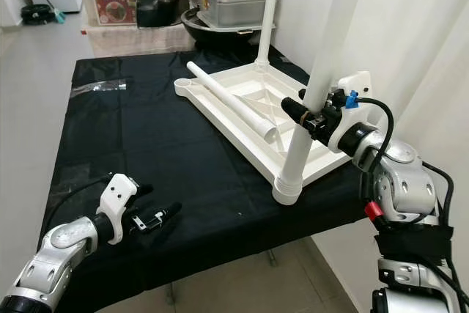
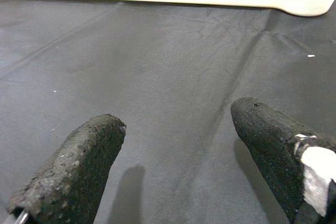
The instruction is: Building children table
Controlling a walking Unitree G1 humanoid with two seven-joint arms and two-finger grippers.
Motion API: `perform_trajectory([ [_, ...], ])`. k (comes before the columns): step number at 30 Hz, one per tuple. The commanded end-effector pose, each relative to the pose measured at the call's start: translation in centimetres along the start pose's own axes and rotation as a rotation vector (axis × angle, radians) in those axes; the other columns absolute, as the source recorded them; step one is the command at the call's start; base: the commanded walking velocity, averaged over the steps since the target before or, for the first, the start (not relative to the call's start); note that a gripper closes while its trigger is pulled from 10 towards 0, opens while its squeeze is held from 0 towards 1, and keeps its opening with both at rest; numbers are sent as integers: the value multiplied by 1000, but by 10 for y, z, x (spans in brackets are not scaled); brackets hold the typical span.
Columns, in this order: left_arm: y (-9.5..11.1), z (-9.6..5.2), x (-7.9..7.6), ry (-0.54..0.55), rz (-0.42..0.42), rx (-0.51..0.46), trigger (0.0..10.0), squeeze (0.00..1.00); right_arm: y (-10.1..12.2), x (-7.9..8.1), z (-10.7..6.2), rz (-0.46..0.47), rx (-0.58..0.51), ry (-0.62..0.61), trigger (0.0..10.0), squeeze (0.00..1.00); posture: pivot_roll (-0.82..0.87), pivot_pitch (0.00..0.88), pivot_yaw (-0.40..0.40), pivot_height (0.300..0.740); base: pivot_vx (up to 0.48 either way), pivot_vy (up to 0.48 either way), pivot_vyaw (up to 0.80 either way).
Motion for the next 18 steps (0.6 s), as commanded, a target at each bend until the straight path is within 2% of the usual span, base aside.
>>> perform_trajectory([
  [1,-2,-3,1,2,6,11,10000,0,-8,-4,-1,-19,31,-48,0,0,-33,0,-56,740,0,0,0],
  [4,-2,-2,1,5,6,12,10000,0,-32,3,1,44,10,-250,0,0,-31,0,-58,740,0,0,0],
  [5,-2,-2,1,5,6,12,10000,0,-32,3,1,44,10,-250,0,0,-31,0,-58,740,0,0,0],
  [7,-2,-2,1,7,7,15,10000,0,-45,0,-2,64,-1,-420,0,0,-31,0,-60,740,0,0,0],
  [8,-2,-2,1,7,7,15,10000,0,-45,0,-2,64,-1,-420,0,0,-31,0,-60,740,0,0,0],
  [9,-2,-2,1,7,3,13,10000,0,-52,0,-4,60,-5,-506,0,0,-30,0,-62,740,0,0,0],
  [18,-1,-1,0,15,-7,5,10000,0,-67,5,-14,74,-26,-782,0,0,-19,0,-78,740,0,0,0],
])
Point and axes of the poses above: a point about 5 cm out from each wrist's last joint towards the gripper, its own z axis pointing out of the wrist towards the gripper, its own y axis along the axis of the wrist's last joint, x = y × z, the point moved 5 cm from there along z, pointing out of the wrist towards the gripper, and after that the axes turned 11 degrees about z, right-handed, at the moved point
